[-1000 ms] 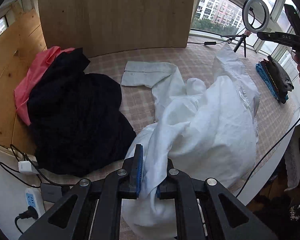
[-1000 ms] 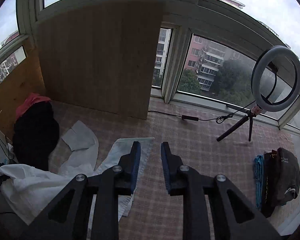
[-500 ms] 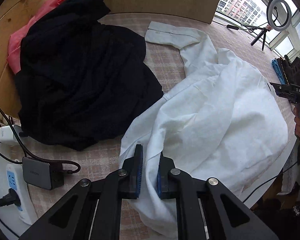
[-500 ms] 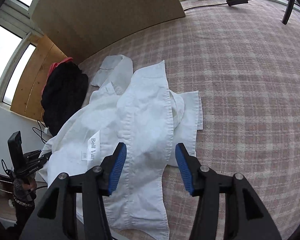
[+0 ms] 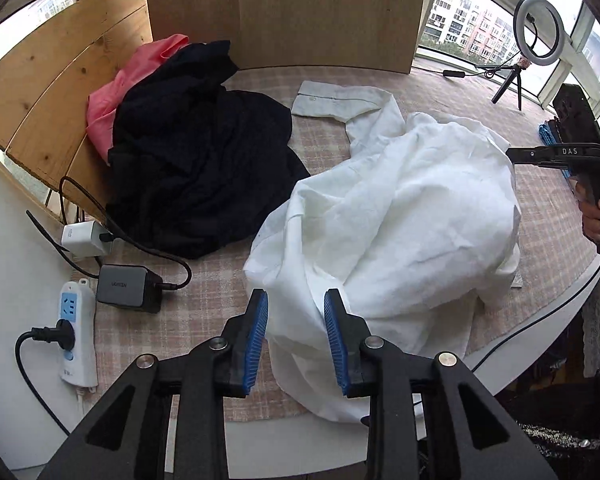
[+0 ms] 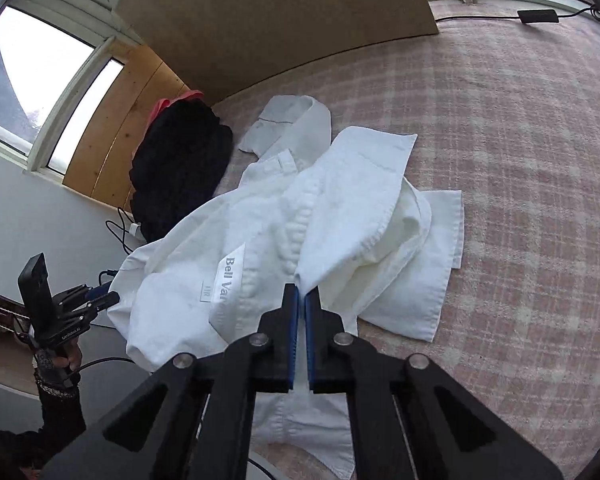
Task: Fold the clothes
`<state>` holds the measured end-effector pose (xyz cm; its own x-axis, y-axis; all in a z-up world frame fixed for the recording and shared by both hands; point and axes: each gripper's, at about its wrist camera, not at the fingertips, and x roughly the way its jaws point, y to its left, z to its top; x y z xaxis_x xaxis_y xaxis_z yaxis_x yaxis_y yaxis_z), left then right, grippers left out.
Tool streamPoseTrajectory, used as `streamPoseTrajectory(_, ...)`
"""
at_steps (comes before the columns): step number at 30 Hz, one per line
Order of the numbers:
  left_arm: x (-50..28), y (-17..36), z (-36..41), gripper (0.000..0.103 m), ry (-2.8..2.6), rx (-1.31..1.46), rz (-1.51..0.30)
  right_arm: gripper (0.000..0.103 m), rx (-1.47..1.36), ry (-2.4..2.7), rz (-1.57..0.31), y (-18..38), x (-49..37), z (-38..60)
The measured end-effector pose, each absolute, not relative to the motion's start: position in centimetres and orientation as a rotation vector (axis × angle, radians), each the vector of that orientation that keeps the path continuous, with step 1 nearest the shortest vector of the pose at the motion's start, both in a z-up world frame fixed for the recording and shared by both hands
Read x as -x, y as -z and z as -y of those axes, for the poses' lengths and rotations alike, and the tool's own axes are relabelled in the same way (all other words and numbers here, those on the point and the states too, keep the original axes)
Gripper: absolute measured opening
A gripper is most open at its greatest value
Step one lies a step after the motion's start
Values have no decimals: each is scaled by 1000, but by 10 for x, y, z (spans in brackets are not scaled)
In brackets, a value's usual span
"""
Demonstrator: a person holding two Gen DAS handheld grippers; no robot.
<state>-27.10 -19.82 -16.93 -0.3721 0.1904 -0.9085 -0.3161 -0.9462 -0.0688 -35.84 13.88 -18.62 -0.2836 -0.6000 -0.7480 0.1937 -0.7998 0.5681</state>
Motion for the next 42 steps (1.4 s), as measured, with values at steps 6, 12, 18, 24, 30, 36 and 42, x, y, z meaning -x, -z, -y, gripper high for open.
streamPoseTrajectory(6, 207, 165, 111, 44, -2211, 1454, 85, 4, -1301, 2035, 447, 119, 342, -137)
streamPoseTrajectory(12, 198, 177, 0, 58, -2261, 1317, 19, 4, -1195, 1915, 307, 63, 315, -120)
streamPoseTrajectory(18, 217, 197, -17, 6, -2373, 1340, 196, 4, -1142, 1904, 230, 43, 291, -135)
streamPoseTrajectory(24, 170, 127, 45, 7, -2556, 1264, 231, 4, -1093, 1901, 159, 25, 267, -152)
streamPoseTrajectory(30, 194, 67, 70, 7, -2610, 1243, 61, 4, -1096, 1737, 247, 22, 238, -160)
streamPoseTrajectory(36, 285, 72, 42, 7, -2450, 1328, -140, 4, -1125, 1843, 123, 48, 250, -129)
streamPoseTrajectory(42, 376, 78, 10, 7, -2269, 1397, -326, 46, -1124, 1994, -60, 93, 257, -106)
